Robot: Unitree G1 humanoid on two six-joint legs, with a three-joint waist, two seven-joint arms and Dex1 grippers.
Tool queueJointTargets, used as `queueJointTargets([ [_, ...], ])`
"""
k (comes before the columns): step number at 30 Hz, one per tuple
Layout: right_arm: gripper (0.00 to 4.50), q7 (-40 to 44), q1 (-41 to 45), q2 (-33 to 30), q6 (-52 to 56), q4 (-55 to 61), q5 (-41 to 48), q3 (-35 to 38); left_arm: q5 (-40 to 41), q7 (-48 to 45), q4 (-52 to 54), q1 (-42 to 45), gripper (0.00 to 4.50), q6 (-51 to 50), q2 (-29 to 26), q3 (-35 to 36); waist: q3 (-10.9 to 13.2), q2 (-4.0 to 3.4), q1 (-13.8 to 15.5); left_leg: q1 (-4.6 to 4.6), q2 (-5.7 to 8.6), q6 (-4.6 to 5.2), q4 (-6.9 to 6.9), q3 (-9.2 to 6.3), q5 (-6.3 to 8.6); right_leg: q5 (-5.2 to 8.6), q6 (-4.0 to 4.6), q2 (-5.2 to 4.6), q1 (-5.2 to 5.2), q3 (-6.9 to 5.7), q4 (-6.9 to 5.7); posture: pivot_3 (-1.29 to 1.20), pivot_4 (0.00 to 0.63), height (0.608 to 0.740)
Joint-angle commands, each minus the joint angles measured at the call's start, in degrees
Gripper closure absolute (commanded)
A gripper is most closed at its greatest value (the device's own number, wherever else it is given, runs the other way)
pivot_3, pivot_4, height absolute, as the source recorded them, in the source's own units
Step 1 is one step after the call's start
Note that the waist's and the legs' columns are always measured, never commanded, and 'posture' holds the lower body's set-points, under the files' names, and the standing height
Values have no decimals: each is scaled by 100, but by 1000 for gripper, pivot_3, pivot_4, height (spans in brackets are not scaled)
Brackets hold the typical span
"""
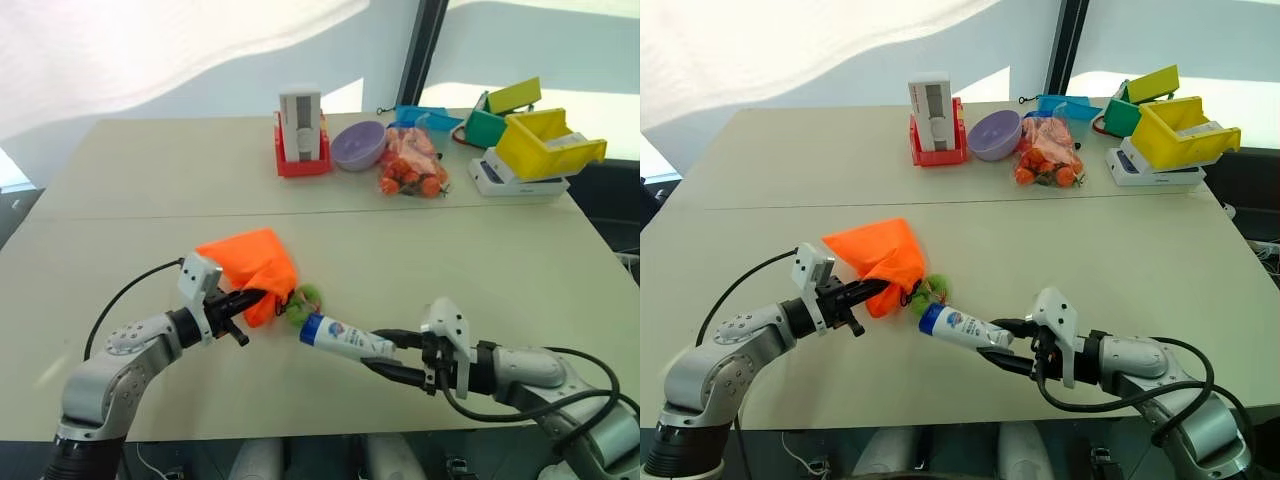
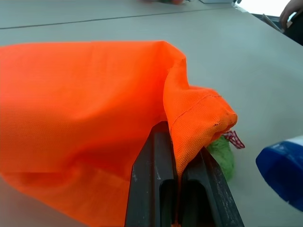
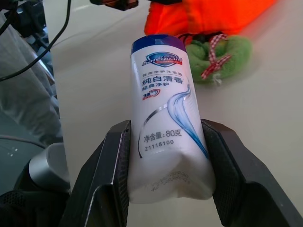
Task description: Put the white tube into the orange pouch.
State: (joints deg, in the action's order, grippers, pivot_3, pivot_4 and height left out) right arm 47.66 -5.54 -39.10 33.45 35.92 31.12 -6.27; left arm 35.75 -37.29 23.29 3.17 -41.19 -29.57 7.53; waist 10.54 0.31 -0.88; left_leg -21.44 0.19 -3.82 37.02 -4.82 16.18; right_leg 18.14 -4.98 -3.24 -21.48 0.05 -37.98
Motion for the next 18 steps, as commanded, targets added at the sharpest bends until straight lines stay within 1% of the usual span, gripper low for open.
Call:
queueJointTargets([
  [1,2706,-155,265,294,-222,-90,-228,-305,131,-59,232,93,4500,-73,-140,10,2,4,11,0,0,0,0,-1,0,0,0,0,0,0,0,0,150,740],
  [4,2706,-312,558,689,-339,-381,-481,-682,149,-57,321,156,4500,-162,-225,-28,5,10,14,-1,1,0,2,-1,0,0,0,-2,1,0,0,0,150,740],
  [9,2706,-552,976,1191,-459,-867,-694,-807,157,-47,400,208,4500,-256,-298,-91,5,10,17,-4,2,-1,1,0,0,0,-1,-19,-1,1,1,0,150,740],
  [12,2706,-531,1147,1314,-459,-1024,-771,-884,182,11,457,224,4500,-301,-327,-115,6,10,18,-5,4,-1,1,1,0,0,-1,-22,-3,2,1,0,150,740],
  [18,2706,-636,1201,1465,-447,-1044,-786,-821,159,16,578,231,4500,-362,-421,-197,6,10,14,-6,2,-1,-4,0,0,0,-1,-21,-6,1,0,0,150,740],
])
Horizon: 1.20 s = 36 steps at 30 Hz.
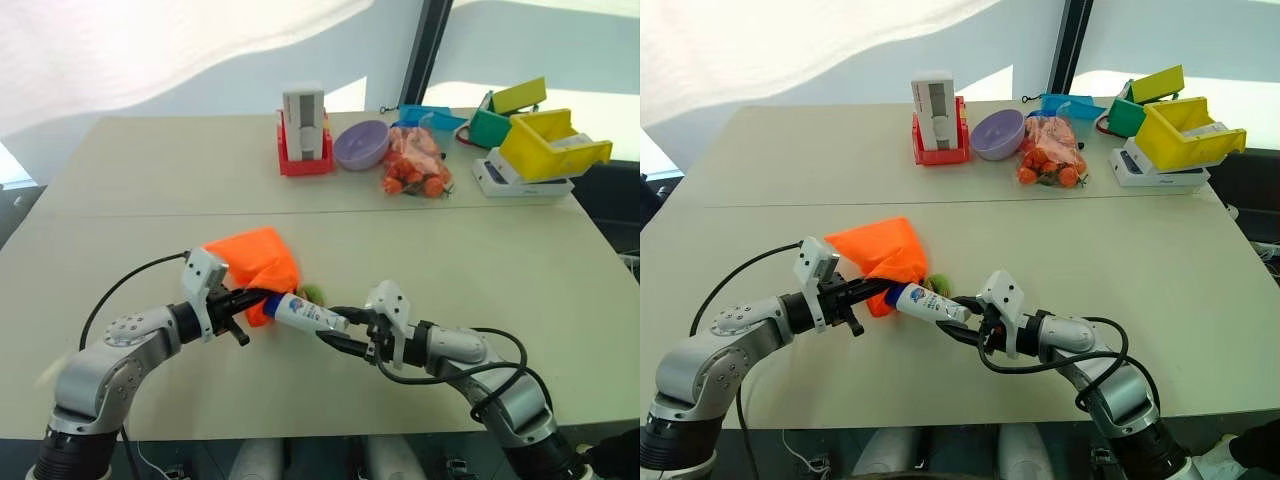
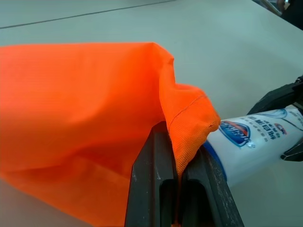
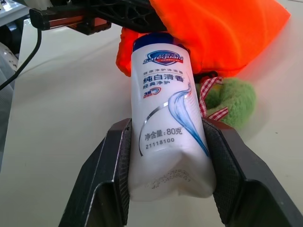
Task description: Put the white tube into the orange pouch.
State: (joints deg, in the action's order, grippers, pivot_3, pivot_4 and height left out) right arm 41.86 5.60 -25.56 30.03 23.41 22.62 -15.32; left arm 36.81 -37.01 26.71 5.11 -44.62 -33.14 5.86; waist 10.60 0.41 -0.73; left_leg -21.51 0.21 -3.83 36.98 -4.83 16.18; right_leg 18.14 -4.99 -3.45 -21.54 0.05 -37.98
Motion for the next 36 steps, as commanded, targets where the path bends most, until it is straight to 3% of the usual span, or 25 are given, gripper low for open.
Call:
queueJointTargets([
  [1,2706,-128,85,158,-115,218,69,141,47,-2,258,41,4500,-33,-80,-47,0,0,-1,0,0,0,0,0,0,0,0,0,1,0,0,0,150,740],
  [5,2706,-485,147,384,56,324,201,395,36,-16,376,71,4500,-92,-159,-167,0,0,-3,1,0,0,0,0,0,0,0,0,0,0,0,0,150,740],
  [14,2706,-462,333,488,420,599,290,170,-68,72,382,300,4500,-188,-169,-479,0,0,-20,0,1,0,1,1,0,0,0,1,0,1,0,0,150,740],
  [36,2706,-1482,1637,1950,443,-887,-508,-131,369,87,815,146,4500,-553,-210,-375,1,-1,-31,-13,-1,-2,-4,3,-1,0,1,8,-25,5,-11,0,150,740],
])
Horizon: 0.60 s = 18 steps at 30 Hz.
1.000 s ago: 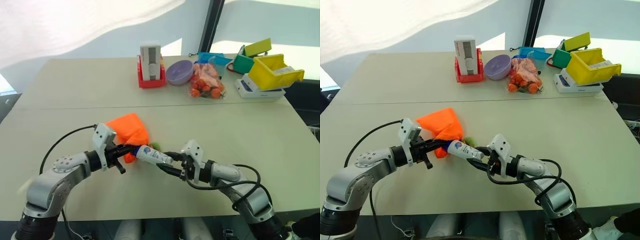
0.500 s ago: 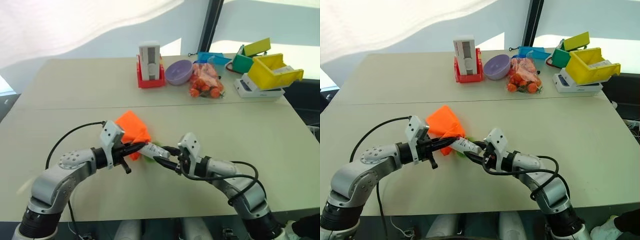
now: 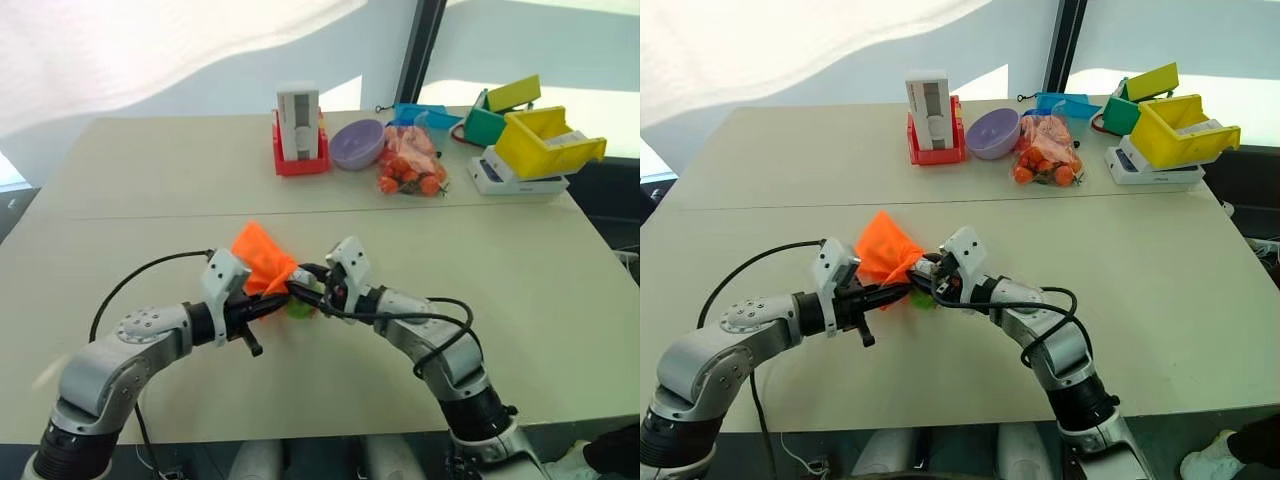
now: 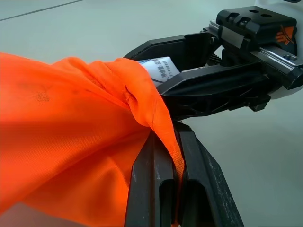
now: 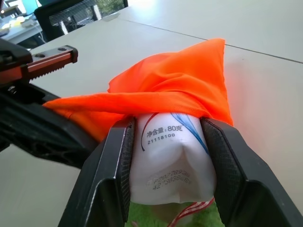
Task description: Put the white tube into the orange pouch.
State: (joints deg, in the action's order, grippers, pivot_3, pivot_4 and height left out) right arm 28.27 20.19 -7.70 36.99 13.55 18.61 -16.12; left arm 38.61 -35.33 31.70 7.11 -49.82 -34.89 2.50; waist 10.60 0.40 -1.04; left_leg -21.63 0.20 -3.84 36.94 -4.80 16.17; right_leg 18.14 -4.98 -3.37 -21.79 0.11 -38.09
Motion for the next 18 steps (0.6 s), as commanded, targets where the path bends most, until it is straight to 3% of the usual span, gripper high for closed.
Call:
queueJointTargets([
  [1,2706,-215,180,194,-267,46,-197,-77,218,-79,342,-78,4500,-45,-37,-20,0,0,1,-2,0,-1,0,0,0,0,0,-1,-2,1,0,0,150,740],
  [7,2706,-436,228,296,-223,-90,-403,-97,581,-97,451,-73,4500,-209,-19,122,0,0,8,-66,1,-16,11,-1,-10,-2,0,-4,-67,2,-16,0,150,740],
  [18,2706,-751,926,747,-117,-890,-879,-281,668,-138,468,-57,4500,-165,-76,74,0,0,-13,-71,1,-22,9,0,-13,-3,3,10,-78,2,-23,0,150,740],
])
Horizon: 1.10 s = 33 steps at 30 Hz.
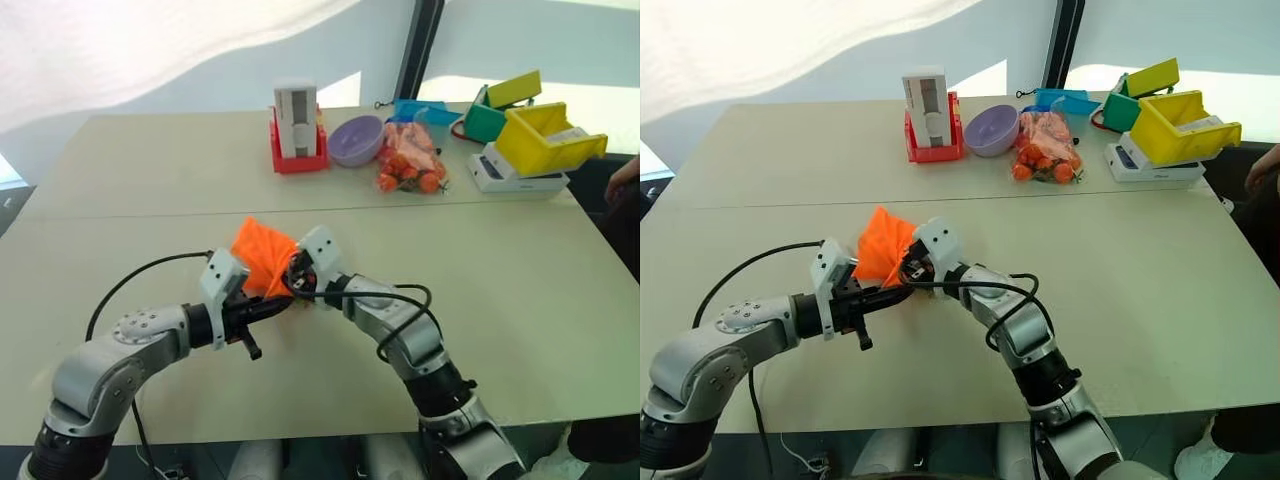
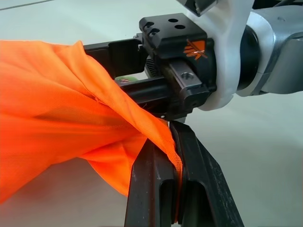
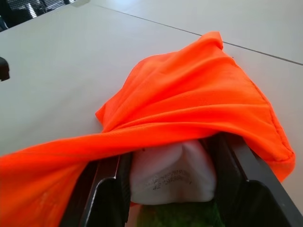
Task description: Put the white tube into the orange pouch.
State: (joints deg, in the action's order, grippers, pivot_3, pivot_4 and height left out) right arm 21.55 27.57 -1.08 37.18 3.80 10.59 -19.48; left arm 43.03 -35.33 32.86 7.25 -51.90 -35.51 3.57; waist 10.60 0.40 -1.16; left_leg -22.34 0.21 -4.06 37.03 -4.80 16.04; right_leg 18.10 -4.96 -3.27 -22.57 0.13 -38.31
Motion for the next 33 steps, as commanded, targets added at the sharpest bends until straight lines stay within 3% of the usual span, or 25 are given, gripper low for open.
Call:
queueJointTargets([
  [1,2285,17,177,72,-94,139,-17,61,189,-130,335,-124,4500,67,-36,-8,0,0,0,-1,0,0,0,1,0,0,0,-2,0,0,2,0,150,740],
  [6,17,496,19,-269,83,735,218,109,64,-157,219,-374,4500,212,-151,176,0,0,-1,-3,0,0,2,2,0,0,0,-5,-2,0,1,0,150,740],
  [17,17,1871,-821,-2026,323,2304,1140,676,-375,-809,-655,-1281,4500,858,-1024,1115,0,0,-13,1,-3,2,1,2,1,-1,2,2,1,0,2,0,150,740],
  [22,17,1685,-865,-2235,167,1935,832,655,-620,-1111,-1156,-1352,4500,1207,-1253,1242,0,1,10,3,-4,2,0,1,1,-1,5,3,3,-3,0,0,150,740],
  [28,17,1216,-741,-1840,225,1181,522,483,-526,-1183,-962,-1138,4500,1228,-1001,924,-1,1,13,2,-5,2,1,2,1,-2,4,-6,4,0,0,0,150,740],
  [31,0,1101,-736,-1663,340,1019,538,509,-60,-1486,-730,-1266,3628,1014,-970,969,-1,1,1,1,-5,2,1,3,0,-2,4,-11,3,0,0,0,150,740],
  [33,0,1035,-733,-1505,469,942,645,569,-207,-1374,-701,-1281,2674,1092,-930,926,0,1,-1,0,-7,2,1,4,0,-2,4,-19,1,2,1,0,150,740],
])
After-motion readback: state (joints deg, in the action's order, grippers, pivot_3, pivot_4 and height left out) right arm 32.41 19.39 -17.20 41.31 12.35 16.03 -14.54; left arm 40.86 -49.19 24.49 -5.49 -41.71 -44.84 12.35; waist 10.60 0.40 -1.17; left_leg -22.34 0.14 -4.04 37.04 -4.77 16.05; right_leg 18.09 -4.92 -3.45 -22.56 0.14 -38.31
